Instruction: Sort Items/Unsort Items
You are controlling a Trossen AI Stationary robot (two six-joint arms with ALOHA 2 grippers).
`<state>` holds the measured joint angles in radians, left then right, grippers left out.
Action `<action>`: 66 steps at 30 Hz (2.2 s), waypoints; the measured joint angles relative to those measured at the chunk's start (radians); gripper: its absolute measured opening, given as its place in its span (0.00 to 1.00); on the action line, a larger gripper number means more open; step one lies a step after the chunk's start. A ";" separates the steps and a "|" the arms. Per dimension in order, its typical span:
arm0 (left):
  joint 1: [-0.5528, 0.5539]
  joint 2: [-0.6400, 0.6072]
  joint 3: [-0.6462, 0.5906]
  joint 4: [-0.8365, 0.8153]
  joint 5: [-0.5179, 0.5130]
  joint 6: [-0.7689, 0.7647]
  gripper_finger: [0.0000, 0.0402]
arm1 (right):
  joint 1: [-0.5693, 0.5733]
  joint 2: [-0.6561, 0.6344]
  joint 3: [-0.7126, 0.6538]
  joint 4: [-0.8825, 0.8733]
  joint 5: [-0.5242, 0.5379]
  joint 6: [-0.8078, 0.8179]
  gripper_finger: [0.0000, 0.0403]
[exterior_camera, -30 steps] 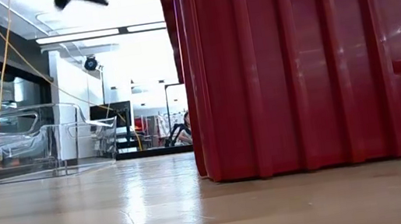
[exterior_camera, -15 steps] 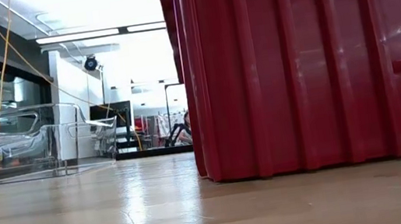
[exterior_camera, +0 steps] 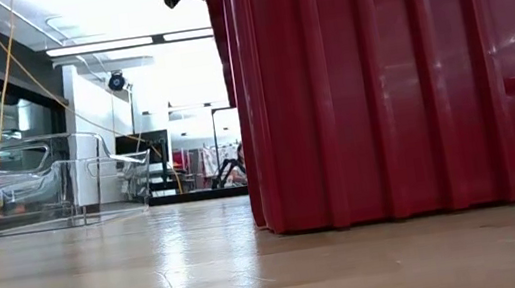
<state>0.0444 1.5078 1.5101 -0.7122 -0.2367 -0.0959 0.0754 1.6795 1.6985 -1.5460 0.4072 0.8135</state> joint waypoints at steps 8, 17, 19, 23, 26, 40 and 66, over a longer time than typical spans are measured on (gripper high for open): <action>-0.052 -0.005 -0.007 -0.097 -0.003 0.103 0.00 | -0.048 -0.004 -0.183 0.350 -0.144 -0.078 0.00; -0.042 -0.272 -0.392 -0.039 -0.034 -0.033 0.00 | -0.049 -0.004 -0.310 0.651 -0.175 -0.022 0.00; -0.043 -0.364 -0.494 -0.023 -0.039 -0.110 0.00 | -0.049 0.002 -0.328 0.723 -0.176 -0.001 0.00; -0.067 -0.541 -0.640 -0.043 -0.039 -0.257 0.00 | -0.049 0.026 -0.337 0.831 -0.173 0.034 0.00; -0.084 -0.656 -0.698 -0.066 -0.042 -0.334 0.00 | -0.050 0.046 -0.338 0.901 -0.184 0.036 0.00; -0.105 -0.838 -0.699 -0.092 -0.146 -0.363 0.00 | -0.023 -0.012 -0.322 1.005 -0.285 -0.081 0.00; -0.106 -0.653 -0.699 -0.022 0.017 -0.443 0.00 | 0.259 0.099 0.138 0.309 -0.093 -0.457 0.57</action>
<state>-0.0620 0.8547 0.8112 -0.7344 -0.2193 -0.5388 0.3349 1.7787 1.8362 -1.2370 0.3144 0.3570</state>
